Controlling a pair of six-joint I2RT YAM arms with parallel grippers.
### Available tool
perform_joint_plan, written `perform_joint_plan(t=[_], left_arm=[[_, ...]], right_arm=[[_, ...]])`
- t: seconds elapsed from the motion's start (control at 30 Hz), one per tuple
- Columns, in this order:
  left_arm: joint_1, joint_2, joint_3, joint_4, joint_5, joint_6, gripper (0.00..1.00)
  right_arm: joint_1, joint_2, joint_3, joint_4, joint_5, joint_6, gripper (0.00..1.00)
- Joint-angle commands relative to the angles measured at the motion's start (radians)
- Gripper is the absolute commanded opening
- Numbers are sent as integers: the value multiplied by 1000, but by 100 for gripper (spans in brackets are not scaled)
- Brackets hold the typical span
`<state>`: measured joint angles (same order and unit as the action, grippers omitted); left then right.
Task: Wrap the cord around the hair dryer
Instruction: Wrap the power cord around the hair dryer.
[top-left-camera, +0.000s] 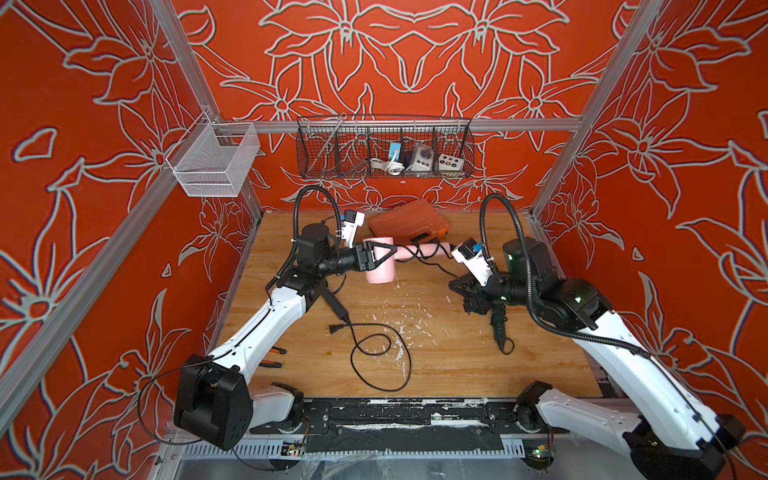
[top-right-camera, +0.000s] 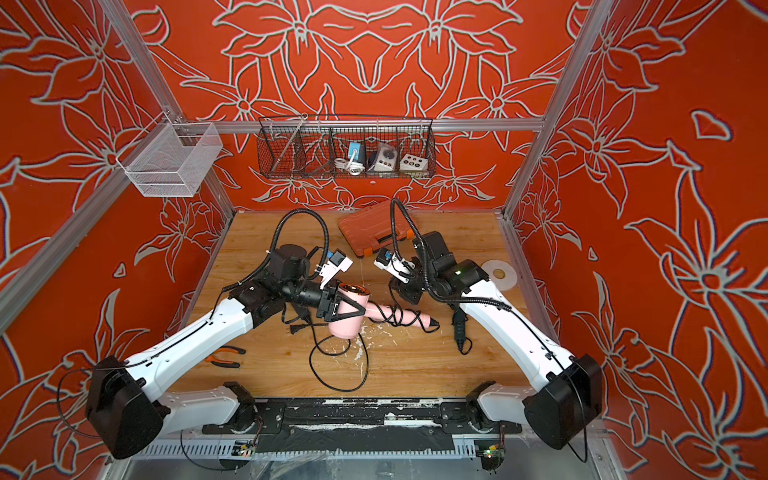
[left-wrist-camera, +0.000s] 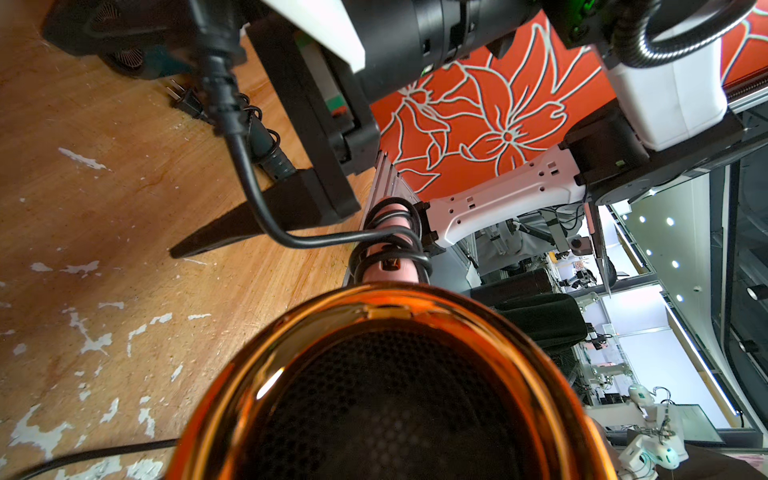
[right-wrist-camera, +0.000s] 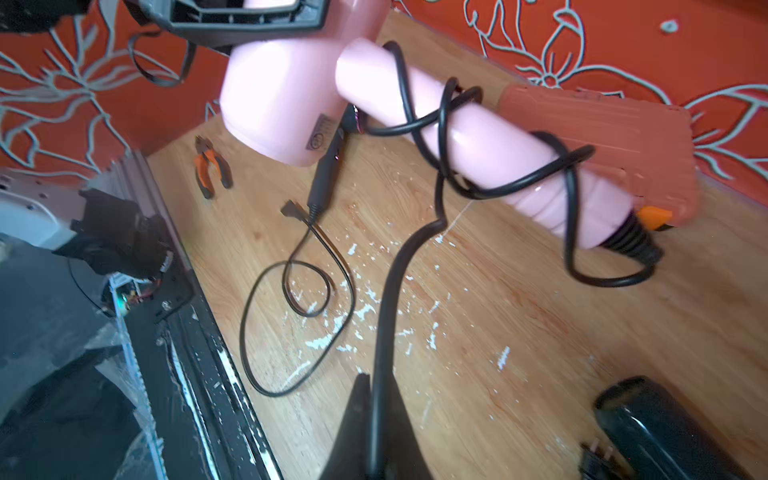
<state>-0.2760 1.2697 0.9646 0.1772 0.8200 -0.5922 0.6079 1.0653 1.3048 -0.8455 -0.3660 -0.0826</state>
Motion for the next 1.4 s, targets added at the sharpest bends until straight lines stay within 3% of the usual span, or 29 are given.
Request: perform_joint_plan(t=[0.0,0.27,0.57,0.87,1.03,1.37], left_arm=[[4,-35,-32,-32,-9,97,0],[-93,-58,-52,-232,47,273,0],[-219,-75,-47,-309,199,390,0],[-282,-86,6,-312,293,430,0],[-282,-71,21,-289,307,388,0],[-281,-17,37,-341,271,348,0]], right_arm=[[8,44,110,-137,90,-162,0],[8,167,241,-160,188,-263,0],[5,224,149,43,279,-394,0],[-52,218,-25,222,34,-424,0],[-61,199,-97,252,-27,-402,0],[-62,247,-127,234,-49,-332,45]])
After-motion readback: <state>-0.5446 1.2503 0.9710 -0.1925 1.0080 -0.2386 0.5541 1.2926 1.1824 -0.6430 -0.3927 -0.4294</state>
